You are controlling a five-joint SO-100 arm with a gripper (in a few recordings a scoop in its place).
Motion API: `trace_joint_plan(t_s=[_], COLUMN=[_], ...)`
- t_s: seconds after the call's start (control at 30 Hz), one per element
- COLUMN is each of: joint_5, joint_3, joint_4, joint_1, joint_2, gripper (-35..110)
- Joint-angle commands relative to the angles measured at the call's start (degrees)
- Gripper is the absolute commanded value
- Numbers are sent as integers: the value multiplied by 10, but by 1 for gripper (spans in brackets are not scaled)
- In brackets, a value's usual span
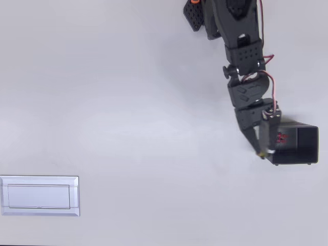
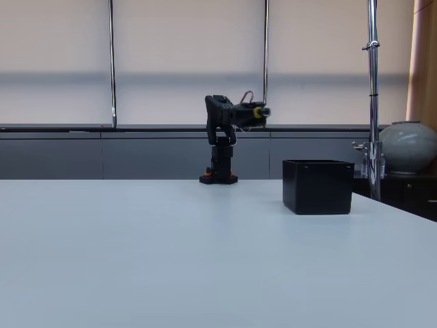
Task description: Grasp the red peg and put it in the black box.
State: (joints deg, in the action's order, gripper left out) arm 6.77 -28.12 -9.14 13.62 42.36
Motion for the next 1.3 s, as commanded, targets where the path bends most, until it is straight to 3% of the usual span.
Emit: trace_joint_plan(t_s=[0.0,0.17,0.3,0.6,1.27], joint_5=[-41,-120,-134,-121,-69], joint_3=[-4,31,99,271,272], joint_4=[244,556,674,715,851], joint_1=[-33,-90,-112,-141,-127], joint_2=[-134,-258,-360,-498,-525], gripper=[0,0,0,0,0])
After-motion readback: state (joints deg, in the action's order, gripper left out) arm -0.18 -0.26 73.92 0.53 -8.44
